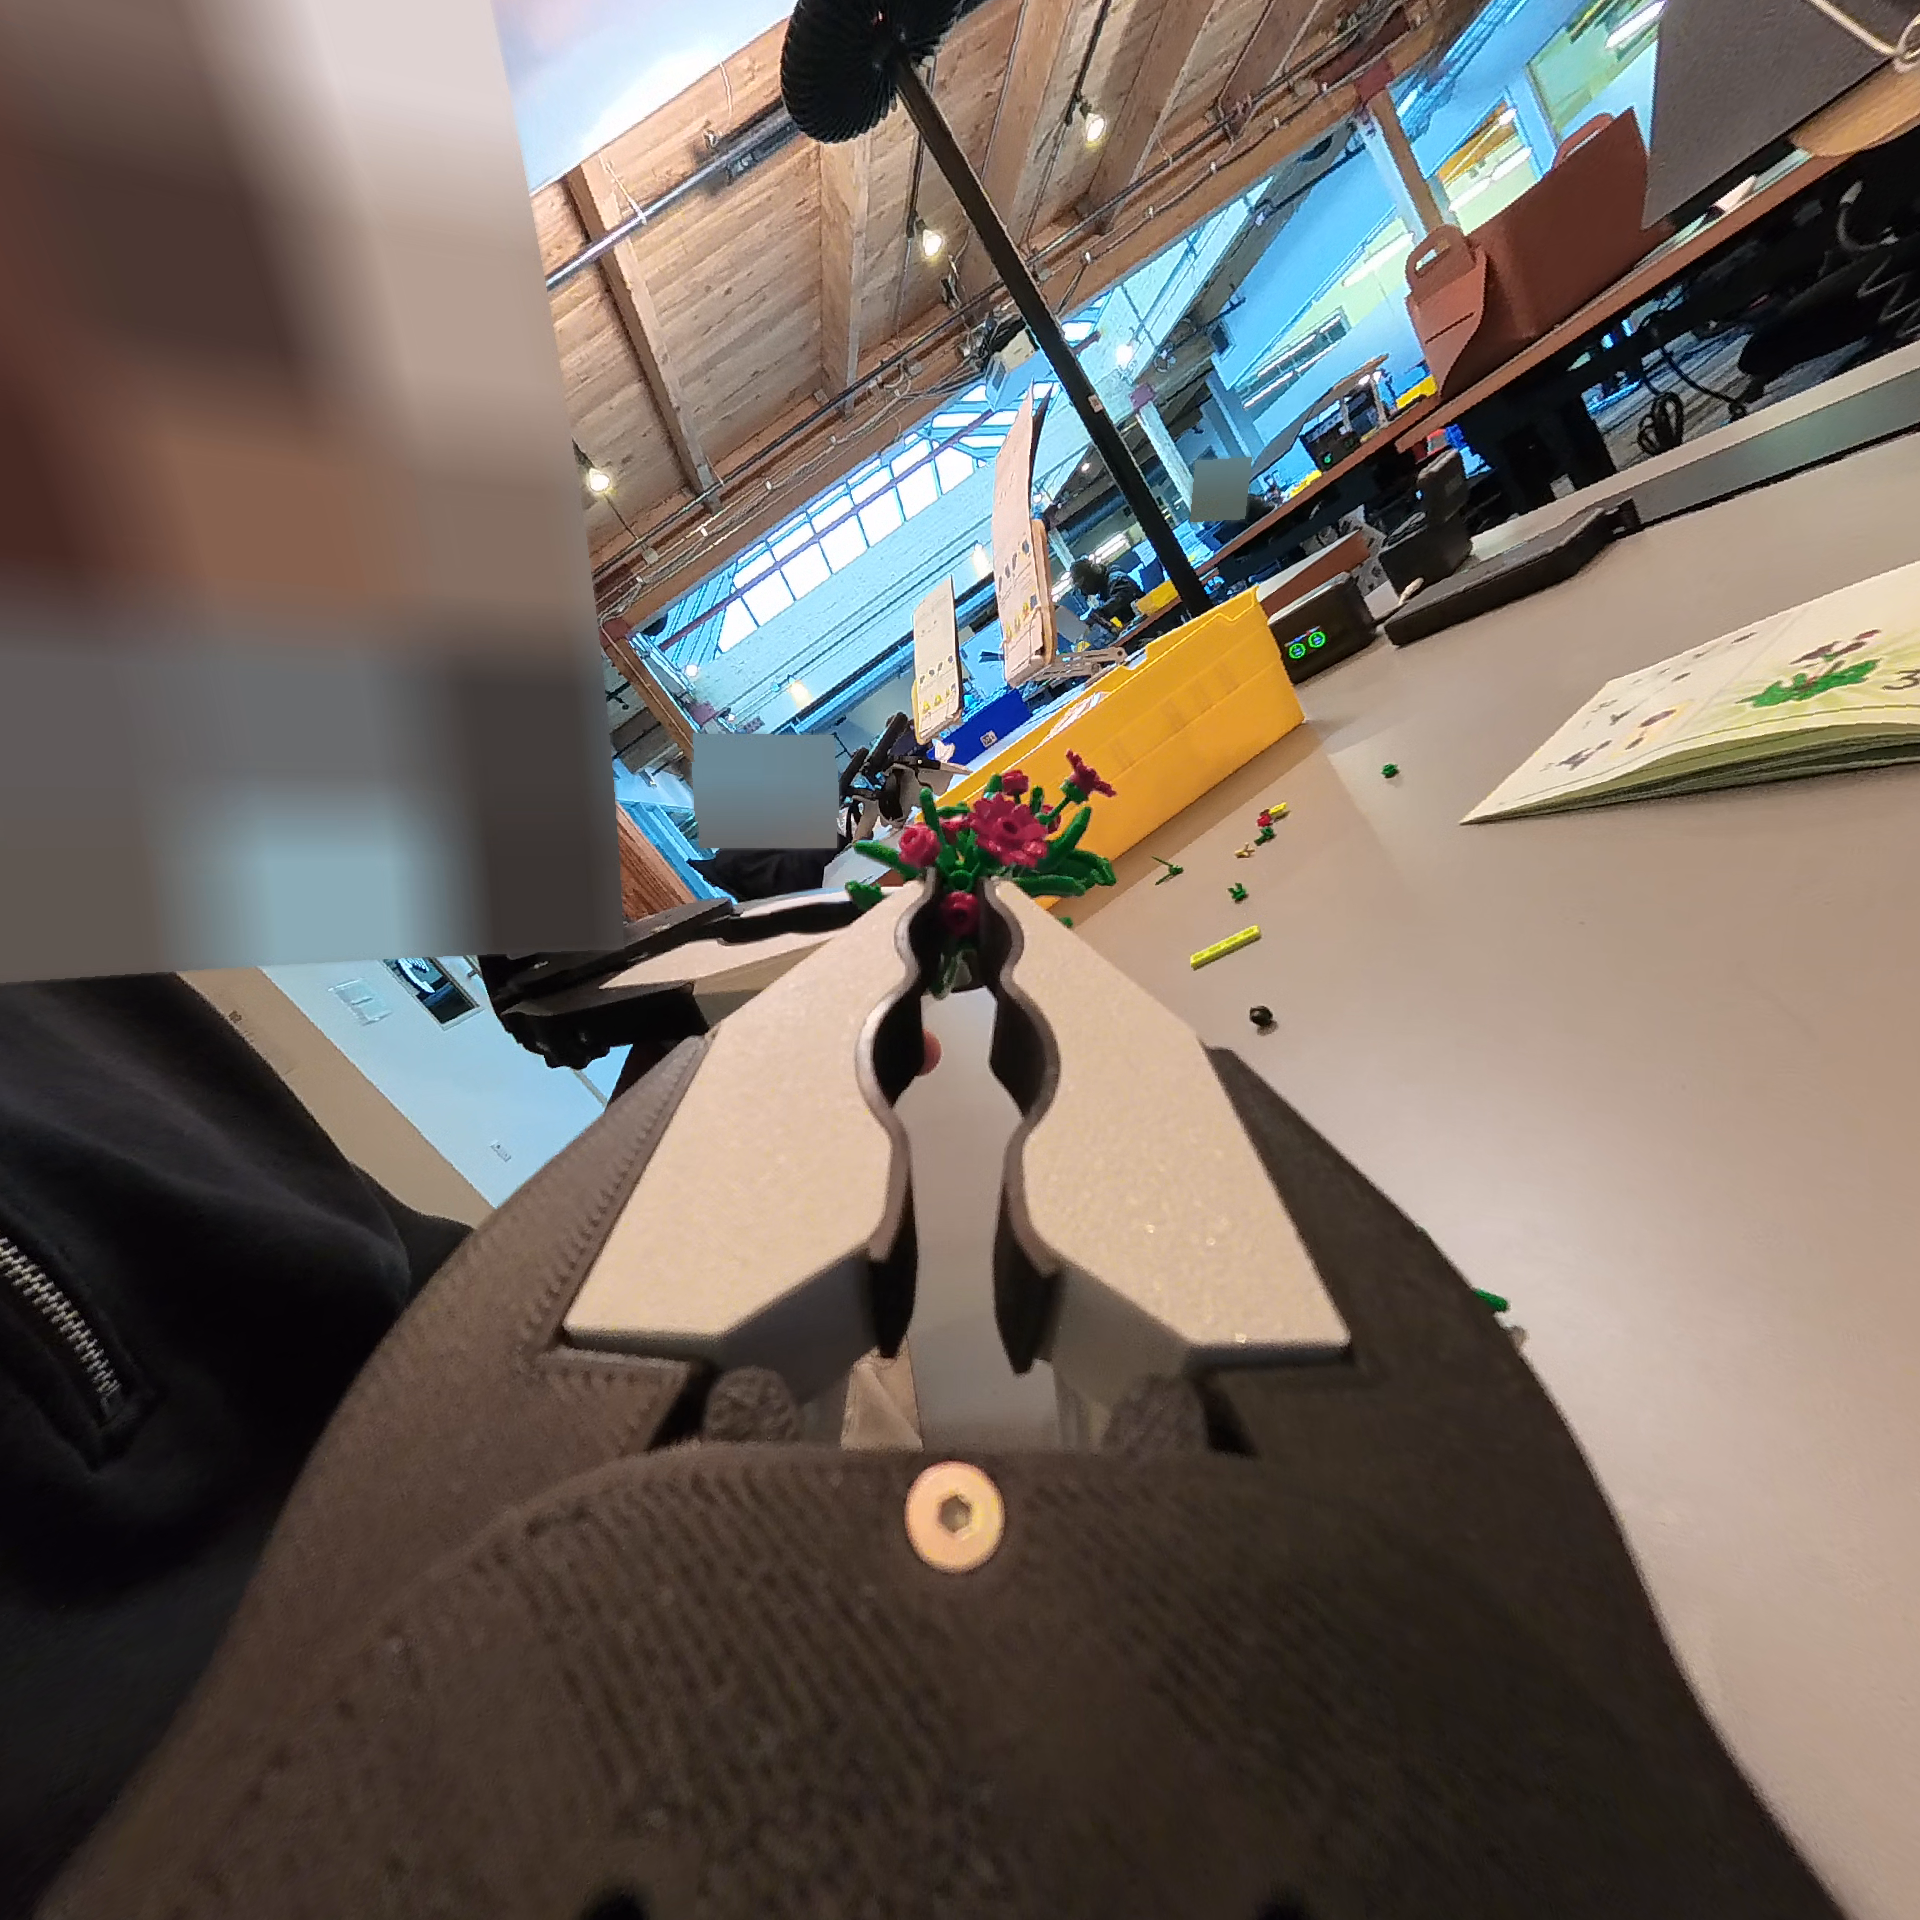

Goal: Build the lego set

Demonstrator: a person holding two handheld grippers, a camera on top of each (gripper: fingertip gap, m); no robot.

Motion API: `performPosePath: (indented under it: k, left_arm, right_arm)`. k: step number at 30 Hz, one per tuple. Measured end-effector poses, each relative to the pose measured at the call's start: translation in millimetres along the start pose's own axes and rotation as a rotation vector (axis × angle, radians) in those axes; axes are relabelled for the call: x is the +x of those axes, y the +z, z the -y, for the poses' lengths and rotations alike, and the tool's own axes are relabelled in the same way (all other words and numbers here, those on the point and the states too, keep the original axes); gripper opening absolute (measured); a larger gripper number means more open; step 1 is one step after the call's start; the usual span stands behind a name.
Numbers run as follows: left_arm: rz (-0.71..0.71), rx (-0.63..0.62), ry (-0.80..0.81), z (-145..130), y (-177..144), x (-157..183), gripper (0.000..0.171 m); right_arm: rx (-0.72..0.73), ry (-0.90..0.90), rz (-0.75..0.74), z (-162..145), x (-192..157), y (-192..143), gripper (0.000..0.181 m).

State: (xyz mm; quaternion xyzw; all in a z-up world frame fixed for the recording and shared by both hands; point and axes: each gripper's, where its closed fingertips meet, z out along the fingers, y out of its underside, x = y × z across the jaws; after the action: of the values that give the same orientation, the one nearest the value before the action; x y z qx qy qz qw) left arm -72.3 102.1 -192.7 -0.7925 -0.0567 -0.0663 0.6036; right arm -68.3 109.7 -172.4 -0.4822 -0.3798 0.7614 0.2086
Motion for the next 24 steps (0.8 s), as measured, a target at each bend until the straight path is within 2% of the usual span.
performPosePath:
  k: [24]
  left_arm:
    - [0.023,-0.014,0.02,-3.2,1.1,-1.4,0.014]
  right_arm:
    - [-0.047,-0.009,-0.023,-3.8,3.0,0.3,0.004]
